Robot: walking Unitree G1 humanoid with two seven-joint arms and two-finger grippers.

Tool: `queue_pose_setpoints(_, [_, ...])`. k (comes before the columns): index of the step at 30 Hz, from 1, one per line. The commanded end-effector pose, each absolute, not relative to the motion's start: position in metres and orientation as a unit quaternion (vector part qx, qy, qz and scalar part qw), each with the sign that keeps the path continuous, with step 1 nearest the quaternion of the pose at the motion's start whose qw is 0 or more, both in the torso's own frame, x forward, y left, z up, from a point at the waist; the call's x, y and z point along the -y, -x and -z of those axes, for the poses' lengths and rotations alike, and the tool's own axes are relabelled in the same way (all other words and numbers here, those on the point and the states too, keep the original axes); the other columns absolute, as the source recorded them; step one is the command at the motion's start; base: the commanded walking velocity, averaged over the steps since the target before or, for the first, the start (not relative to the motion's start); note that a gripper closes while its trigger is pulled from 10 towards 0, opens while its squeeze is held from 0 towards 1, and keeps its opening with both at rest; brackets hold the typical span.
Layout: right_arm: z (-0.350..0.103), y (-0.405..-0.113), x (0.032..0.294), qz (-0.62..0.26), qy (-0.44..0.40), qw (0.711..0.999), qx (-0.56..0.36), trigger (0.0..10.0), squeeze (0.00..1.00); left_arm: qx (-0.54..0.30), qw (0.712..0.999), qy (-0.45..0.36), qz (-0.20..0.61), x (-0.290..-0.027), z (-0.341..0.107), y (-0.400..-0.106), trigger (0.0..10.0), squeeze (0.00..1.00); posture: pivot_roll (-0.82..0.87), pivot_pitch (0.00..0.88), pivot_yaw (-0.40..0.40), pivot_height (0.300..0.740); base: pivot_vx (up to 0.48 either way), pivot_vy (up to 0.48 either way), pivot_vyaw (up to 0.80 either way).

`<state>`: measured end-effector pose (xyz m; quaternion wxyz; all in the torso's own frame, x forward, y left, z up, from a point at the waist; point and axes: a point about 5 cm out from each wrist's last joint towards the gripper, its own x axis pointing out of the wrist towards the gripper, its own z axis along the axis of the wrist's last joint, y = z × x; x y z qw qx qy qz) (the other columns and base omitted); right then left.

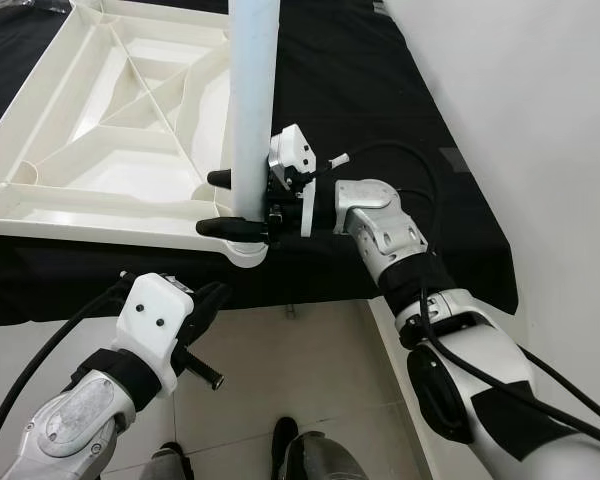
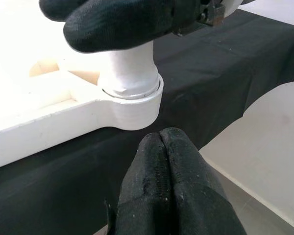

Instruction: Building children table

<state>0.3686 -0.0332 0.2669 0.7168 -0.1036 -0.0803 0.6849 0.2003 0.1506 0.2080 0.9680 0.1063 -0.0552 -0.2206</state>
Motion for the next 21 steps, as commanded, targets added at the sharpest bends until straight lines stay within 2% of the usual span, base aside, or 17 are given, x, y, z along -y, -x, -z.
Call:
queue_pose_setpoints(1, [-0.264, -0.37, 0.04, -0.699, 0.105, 0.703, 0.072, 0.0, 0.0, 0.048, 0.968, -0.101, 0.227, -0.148, -0.205, -0.196, 10.0, 0.0, 0.18, 0.295, -0.18, 0.74, 0.0, 0.0, 0.0])
queue_pose_setpoints(5, [-0.259, -0.372, 0.045, -0.696, 0.108, 0.707, 0.062, 0.0, 0.0, 0.049, 0.968, -0.101, 0.225, -0.148, -0.205, -0.196, 10.0, 0.0, 0.18, 0.297, -0.182, 0.74, 0.0, 0.0, 0.0])
queue_pose_setpoints(7, [-0.254, -0.375, 0.052, -0.677, 0.102, 0.726, 0.054, 0.0, 0.0, 0.049, 0.968, -0.101, 0.225, -0.148, -0.205, -0.196, 10.0, 0.0, 0.18, 0.298, -0.186, 0.74, 0.0, 0.0, 0.0])
queue_pose_setpoints(12, [-0.215, -0.379, 0.082, -0.6, 0.082, 0.796, 0.007, 0.0, 0.0, 0.052, 0.97, -0.104, 0.216, -0.153, -0.207, -0.195, 10.0, 0.0, 0.17, 0.313, -0.187, 0.74, 0.0, 0.0, 0.0])
queue_pose_setpoints(13, [-0.215, -0.379, 0.082, -0.6, 0.082, 0.796, 0.007, 0.0, 0.0, 0.052, 0.97, -0.104, 0.216, -0.153, -0.207, -0.195, 10.0, 0.0, 0.17, 0.313, -0.187, 0.74, 0.0, 0.0, 0.0])
queue_pose_setpoints(14, [-0.204, -0.379, 0.088, -0.568, 0.076, 0.819, -0.009, 0.0, 0.0, 0.052, 0.97, -0.104, 0.215, -0.153, -0.207, -0.195, 10.0, 0.0, 0.17, 0.314, -0.189, 0.74, 0.0, 0.0, 0.0])
queue_pose_setpoints(15, [-0.174, -0.378, 0.095, -0.462, 0.055, 0.883, -0.062, 0.0, 0.0, 0.052, 0.969, -0.105, 0.216, -0.153, -0.208, -0.194, 10.0, 0.0, 0.17, 0.32, -0.2, 0.74, 0.0, 0.0, 0.0])
queue_pose_setpoints(16, [-0.174, -0.378, 0.095, -0.462, 0.055, 0.883, -0.062, 0.0, 0.0, 0.052, 0.969, -0.105, 0.216, -0.153, -0.208, -0.194, 10.0, 0.0, 0.17, 0.32, -0.2, 0.74, 0.0, 0.0, 0.0])
queue_pose_setpoints(17, [-0.152, -0.369, 0.098, -0.349, 0.037, 0.931, -0.1, 0.0, 0.0, 0.053, 0.969, -0.106, 0.215, -0.154, -0.209, -0.194, 10.0, 0.0, 0.18, 0.329, -0.202, 0.74, 0.0, 0.0, 0.0])
queue_pose_setpoints(18, [-0.14, -0.36, 0.105, -0.261, 0.029, 0.957, -0.127, 0.0, 0.0, 0.053, 0.969, -0.107, 0.215, -0.155, -0.21, -0.193, 10.0, 0.0, 0.18, 0.335, -0.199, 0.74, 0.0, 0.0, 0.0])
queue_pose_setpoints(19, [-0.127, -0.337, 0.096, -0.252, 0.014, 0.957, -0.146, 0.0, 0.0, 0.054, 0.97, -0.107, 0.211, -0.158, -0.211, -0.193, 10.0, 0.0, 0.16, 0.344, -0.179, 0.74, 0.0, 0.0, 0.0])
queue_pose_setpoints(20, [-0.127, -0.337, 0.096, -0.252, 0.014, 0.957, -0.146, 0.0, 0.0, 0.054, 0.97, -0.107, 0.211, -0.158, -0.211, -0.193, 10.0, 0.0, 0.16, 0.344, -0.179, 0.74, 0.0, 0.0, 0.0])
queue_pose_setpoints(21, [-0.125, -0.314, 0.078, -0.283, 0.001, 0.949, -0.139, 0.0, 0.0, 0.054, 0.971, -0.107, 0.206, -0.161, -0.211, -0.194, 10.0, 0.0, 0.15, 0.33, -0.17, 0.74, 0.0, 0.0, 0.0])
